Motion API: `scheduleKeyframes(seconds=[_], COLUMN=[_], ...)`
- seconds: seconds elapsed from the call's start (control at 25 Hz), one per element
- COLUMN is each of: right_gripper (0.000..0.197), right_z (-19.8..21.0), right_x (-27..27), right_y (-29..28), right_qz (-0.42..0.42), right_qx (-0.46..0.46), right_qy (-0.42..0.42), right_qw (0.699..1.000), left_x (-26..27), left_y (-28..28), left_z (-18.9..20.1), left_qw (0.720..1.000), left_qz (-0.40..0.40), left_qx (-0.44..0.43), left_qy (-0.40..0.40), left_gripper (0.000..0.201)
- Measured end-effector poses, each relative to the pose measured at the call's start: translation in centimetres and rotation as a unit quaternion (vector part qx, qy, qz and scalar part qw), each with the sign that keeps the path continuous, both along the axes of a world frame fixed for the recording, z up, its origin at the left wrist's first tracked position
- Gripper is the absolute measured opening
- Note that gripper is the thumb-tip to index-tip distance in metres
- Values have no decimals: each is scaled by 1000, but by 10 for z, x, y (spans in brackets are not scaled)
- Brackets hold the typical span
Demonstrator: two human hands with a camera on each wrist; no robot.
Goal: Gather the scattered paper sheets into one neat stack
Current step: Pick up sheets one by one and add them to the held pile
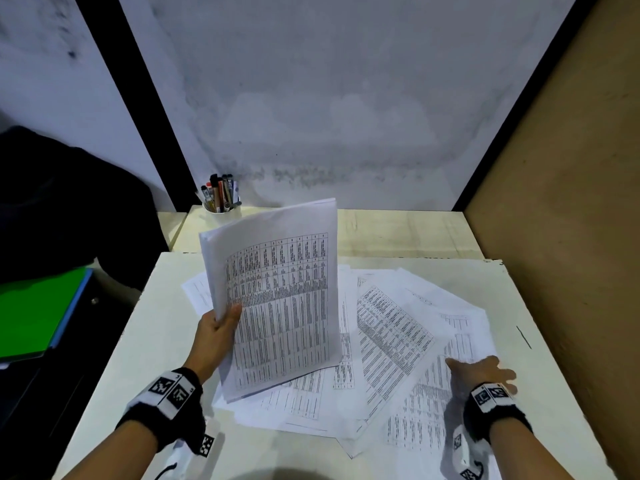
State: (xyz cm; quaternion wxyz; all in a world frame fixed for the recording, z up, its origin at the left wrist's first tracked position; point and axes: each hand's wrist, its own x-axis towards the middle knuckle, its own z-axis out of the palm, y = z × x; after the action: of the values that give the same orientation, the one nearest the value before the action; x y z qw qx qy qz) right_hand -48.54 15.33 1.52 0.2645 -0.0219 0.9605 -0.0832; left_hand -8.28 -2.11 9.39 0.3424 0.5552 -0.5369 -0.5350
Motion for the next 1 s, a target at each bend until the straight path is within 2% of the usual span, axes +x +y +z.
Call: scheduleKeyframes(seconds=[0.12,0.28,0.44,0.68,0.84,1.0], right_gripper=[96,99,98,96,85,52], right_z=[3,-10,-21,-34,-35,-16], right_x=[5,8,5,-7,-8,6], right_y=[5,19,13,13,9,9], right_qz=[25,-23,-32,-77,-67,-65], right_qx=[-3,14,-11,-74,-86,-89], right_qy=[0,22,2,-26,-29,-55], right_qw=[1000,999,999,994,994,992], left_x=[1,2,-2,-1,2,3], left_y=[-1,2,5,11,13,18], left_z=[0,-5,-9,-10,-11,-9], left_qw=[1000,1000,1000,1000,1000,1000], left_qz=[0,-10,-3,5,11,16], left_qx=[-2,1,0,2,7,6], left_qy=[5,7,3,7,11,17], left_gripper=[35,56,31,26,24,23])
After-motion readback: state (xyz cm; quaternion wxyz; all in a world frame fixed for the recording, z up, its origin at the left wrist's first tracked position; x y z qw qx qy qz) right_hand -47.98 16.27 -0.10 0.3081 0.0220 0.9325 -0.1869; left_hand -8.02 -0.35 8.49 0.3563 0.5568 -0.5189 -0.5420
